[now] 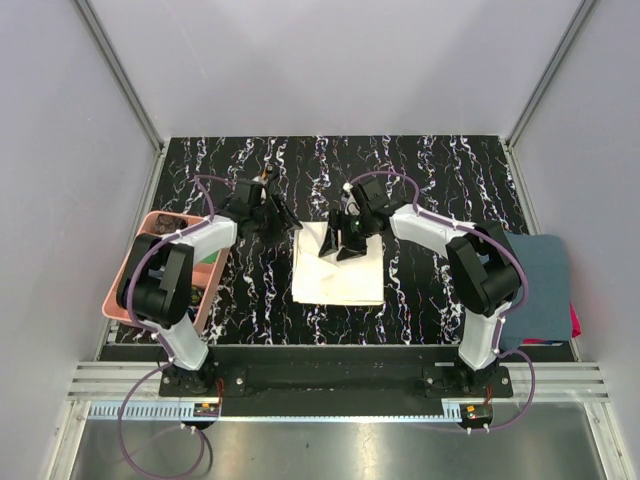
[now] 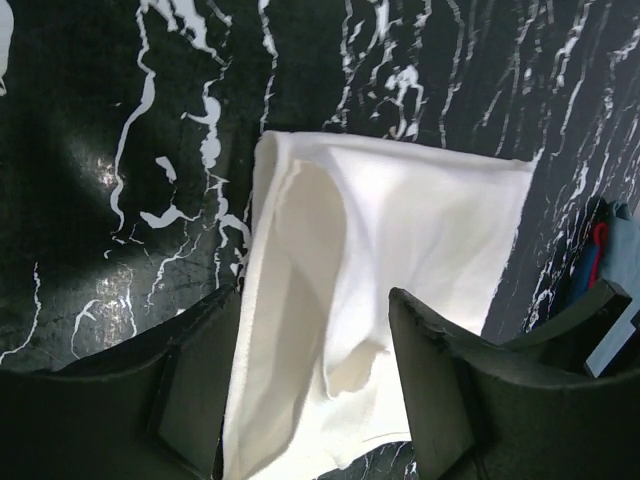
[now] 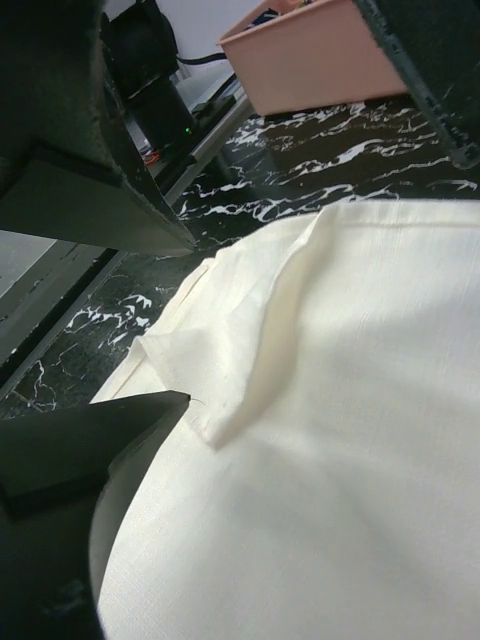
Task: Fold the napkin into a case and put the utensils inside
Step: Fold the rectangle-folded napkin at the center of the board.
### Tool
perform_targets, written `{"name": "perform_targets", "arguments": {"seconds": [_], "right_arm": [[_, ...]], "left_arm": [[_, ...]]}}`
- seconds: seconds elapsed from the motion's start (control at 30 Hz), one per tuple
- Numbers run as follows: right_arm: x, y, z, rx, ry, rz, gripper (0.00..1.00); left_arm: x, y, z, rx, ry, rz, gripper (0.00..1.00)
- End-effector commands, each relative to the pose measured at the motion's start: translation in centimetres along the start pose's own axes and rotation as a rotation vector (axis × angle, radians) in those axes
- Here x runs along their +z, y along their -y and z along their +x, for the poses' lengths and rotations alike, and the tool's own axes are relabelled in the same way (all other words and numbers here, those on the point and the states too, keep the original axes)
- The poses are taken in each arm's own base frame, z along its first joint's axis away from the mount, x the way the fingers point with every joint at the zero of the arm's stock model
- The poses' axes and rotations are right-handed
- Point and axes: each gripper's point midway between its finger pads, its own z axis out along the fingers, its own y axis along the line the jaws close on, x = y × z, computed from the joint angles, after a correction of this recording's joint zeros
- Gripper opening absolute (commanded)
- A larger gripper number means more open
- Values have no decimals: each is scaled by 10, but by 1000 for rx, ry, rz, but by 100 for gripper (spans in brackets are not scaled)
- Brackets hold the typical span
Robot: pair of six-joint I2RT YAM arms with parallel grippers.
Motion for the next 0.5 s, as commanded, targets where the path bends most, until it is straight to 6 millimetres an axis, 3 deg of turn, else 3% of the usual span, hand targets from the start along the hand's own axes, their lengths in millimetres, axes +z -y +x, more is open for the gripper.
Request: {"name": "perform_targets", "arguments": {"seconds": [0.0,0.23,0.47], "right_arm": [[-8,-3,-3,-39,45,-28,65],[10,-2,6,-29,7,-96,65],[16,1,12,-21,-6,-98,66]], "left_arm": [[6,14,-3,-43,-26,55,65],[22,17,2,-83,-57,104,66],[28,16,5,-101,-61,118,58]]}}
